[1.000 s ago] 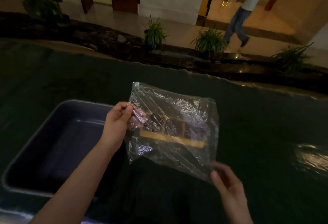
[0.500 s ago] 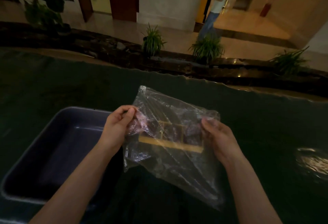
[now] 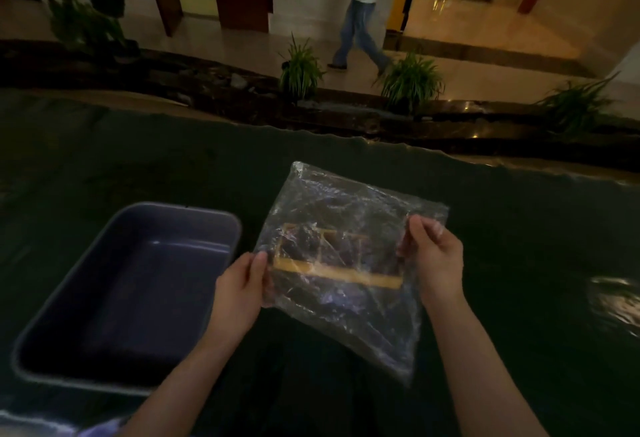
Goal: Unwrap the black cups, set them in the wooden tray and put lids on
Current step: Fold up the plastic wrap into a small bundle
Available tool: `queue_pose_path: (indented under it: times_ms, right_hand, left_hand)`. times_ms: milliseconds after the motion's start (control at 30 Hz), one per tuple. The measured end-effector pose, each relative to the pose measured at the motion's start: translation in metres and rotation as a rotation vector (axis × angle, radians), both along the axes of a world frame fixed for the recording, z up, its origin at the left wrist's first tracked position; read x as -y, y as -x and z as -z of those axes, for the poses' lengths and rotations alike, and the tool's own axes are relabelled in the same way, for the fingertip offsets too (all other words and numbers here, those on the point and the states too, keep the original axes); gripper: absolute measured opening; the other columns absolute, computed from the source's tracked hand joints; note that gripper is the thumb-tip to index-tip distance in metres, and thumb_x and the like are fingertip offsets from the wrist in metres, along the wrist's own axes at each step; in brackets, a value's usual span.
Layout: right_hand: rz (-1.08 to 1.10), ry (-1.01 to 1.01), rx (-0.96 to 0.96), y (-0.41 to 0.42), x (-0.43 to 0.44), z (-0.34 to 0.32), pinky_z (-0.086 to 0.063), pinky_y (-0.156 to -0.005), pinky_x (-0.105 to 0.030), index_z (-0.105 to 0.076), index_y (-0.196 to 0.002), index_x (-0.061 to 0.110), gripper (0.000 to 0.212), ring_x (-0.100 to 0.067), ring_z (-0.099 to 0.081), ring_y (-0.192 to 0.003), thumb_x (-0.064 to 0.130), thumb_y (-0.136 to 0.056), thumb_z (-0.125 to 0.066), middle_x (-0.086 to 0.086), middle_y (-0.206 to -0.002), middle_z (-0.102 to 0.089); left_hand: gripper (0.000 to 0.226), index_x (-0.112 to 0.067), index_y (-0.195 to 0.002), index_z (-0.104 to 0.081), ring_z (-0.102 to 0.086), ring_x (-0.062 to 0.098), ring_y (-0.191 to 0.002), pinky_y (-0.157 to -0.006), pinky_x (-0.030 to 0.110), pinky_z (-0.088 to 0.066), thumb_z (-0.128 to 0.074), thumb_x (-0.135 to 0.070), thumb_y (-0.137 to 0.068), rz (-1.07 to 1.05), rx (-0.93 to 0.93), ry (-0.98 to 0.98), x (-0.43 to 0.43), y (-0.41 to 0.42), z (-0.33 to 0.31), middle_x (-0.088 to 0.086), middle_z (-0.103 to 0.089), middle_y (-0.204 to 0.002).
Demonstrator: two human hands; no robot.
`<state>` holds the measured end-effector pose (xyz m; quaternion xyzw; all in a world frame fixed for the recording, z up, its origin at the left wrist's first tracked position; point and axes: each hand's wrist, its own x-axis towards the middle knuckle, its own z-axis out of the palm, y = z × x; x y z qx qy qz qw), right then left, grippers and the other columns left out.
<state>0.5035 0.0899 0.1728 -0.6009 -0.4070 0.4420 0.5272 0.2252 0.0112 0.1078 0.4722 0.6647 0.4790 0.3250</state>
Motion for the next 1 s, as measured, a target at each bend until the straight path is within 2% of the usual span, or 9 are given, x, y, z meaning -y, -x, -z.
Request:
queue_pose_path:
  times_ms: [200,300,400,467,567,667,733,833,1000]
  right_hand:
    - [-0.018,-0.099,0.308,-0.014,-0.004,-0.003,-0.059,-0.065,-0.033,-0.071,-0.078,0.025,0.031,-0.015,-0.069,-0.061,0.039,-0.102,-0.057,0.000,-0.074,-0.072]
    - [-0.021,-0.123,0.288,-0.017,-0.005,-0.004,-0.055,-0.063,-0.031,-0.071,-0.080,0.027,0.029,-0.012,-0.064,-0.058,0.038,-0.102,-0.057,0.001,-0.070,-0.070]
    - [-0.090,-0.115,0.243,-0.019,-0.005,-0.007,-0.051,-0.053,-0.021,-0.073,-0.083,0.031,0.025,-0.006,-0.060,-0.053,0.037,-0.102,-0.058,0.004,-0.066,-0.068]
    - [-0.151,-0.111,0.243,-0.017,-0.005,-0.008,-0.050,-0.048,-0.018,-0.073,-0.084,0.028,0.025,-0.007,-0.058,-0.049,0.038,-0.102,-0.058,0.004,-0.063,-0.067]
    - [-0.198,-0.095,0.200,-0.011,-0.004,-0.010,-0.053,-0.054,-0.022,-0.074,-0.088,0.025,0.030,-0.011,-0.061,-0.055,0.053,-0.094,-0.062,-0.001,-0.067,-0.069]
    - [-0.326,0.035,-0.062,-0.013,-0.001,-0.014,-0.062,-0.072,-0.034,-0.077,-0.101,0.031,0.054,-0.022,-0.074,-0.080,0.076,-0.071,-0.071,-0.009,-0.093,-0.077]
    - [-0.468,0.071,-0.063,-0.015,0.004,-0.013,-0.063,-0.073,-0.032,-0.077,-0.106,0.030,0.051,-0.023,-0.076,-0.086,0.069,-0.073,-0.075,-0.011,-0.100,-0.079]
    - [-0.477,0.025,0.052,-0.017,0.009,-0.010,-0.059,-0.074,-0.045,-0.077,-0.095,0.013,0.022,-0.026,-0.073,-0.073,0.033,-0.094,-0.070,-0.014,-0.086,-0.078]
    - [-0.423,-0.093,0.093,-0.023,0.011,-0.011,-0.052,-0.059,-0.028,-0.072,-0.082,0.012,0.025,-0.019,-0.059,-0.056,0.016,-0.103,-0.059,-0.002,-0.064,-0.068]
  left_hand:
    - [0.028,-0.022,-0.079,-0.064,-0.065,0.010,-0.056,-0.050,0.024,-0.052,-0.052,-0.029,-0.103,-0.042,-0.169,-0.133,-0.002,0.014,0.002,-0.003,-0.071,-0.079]
    - [0.038,-0.023,-0.082,-0.068,-0.066,0.016,-0.056,-0.051,0.024,-0.053,-0.049,-0.050,-0.101,0.089,0.078,-0.027,0.000,0.020,-0.007,0.007,-0.072,-0.072]
    - [0.046,-0.026,-0.115,-0.070,-0.077,0.021,-0.093,-0.079,0.031,-0.059,-0.051,-0.062,-0.092,0.258,0.356,0.071,-0.001,0.029,-0.023,0.009,-0.079,-0.105]
    - [0.043,-0.022,-0.122,-0.068,-0.076,0.026,-0.099,-0.085,0.036,-0.060,-0.059,-0.055,-0.095,0.334,0.416,0.080,-0.008,0.030,-0.034,0.012,-0.077,-0.112]
    - [0.019,-0.022,-0.097,-0.078,-0.076,0.025,-0.075,-0.065,0.027,-0.061,-0.062,-0.032,-0.096,0.274,0.347,0.043,-0.020,0.021,-0.047,0.014,-0.079,-0.089]
    - [0.021,-0.021,-0.089,-0.076,-0.071,0.022,-0.061,-0.052,0.027,-0.058,-0.059,-0.022,-0.100,0.135,0.333,-0.030,-0.029,0.018,-0.051,0.013,-0.075,-0.078]
    - [0.023,-0.023,-0.089,-0.076,-0.067,0.017,-0.058,-0.051,0.027,-0.056,-0.057,-0.023,-0.101,0.060,0.303,-0.069,-0.033,0.019,-0.054,0.012,-0.074,-0.076]
    - [0.025,-0.025,-0.087,-0.076,-0.062,0.011,-0.058,-0.053,0.023,-0.054,-0.056,-0.025,-0.103,0.010,0.229,-0.095,-0.036,0.020,-0.055,0.006,-0.070,-0.068]
    - [0.034,-0.027,-0.083,-0.076,-0.065,0.014,-0.063,-0.061,0.024,-0.055,-0.050,-0.024,-0.105,0.069,0.262,-0.106,-0.039,0.025,-0.060,0.005,-0.071,-0.071]
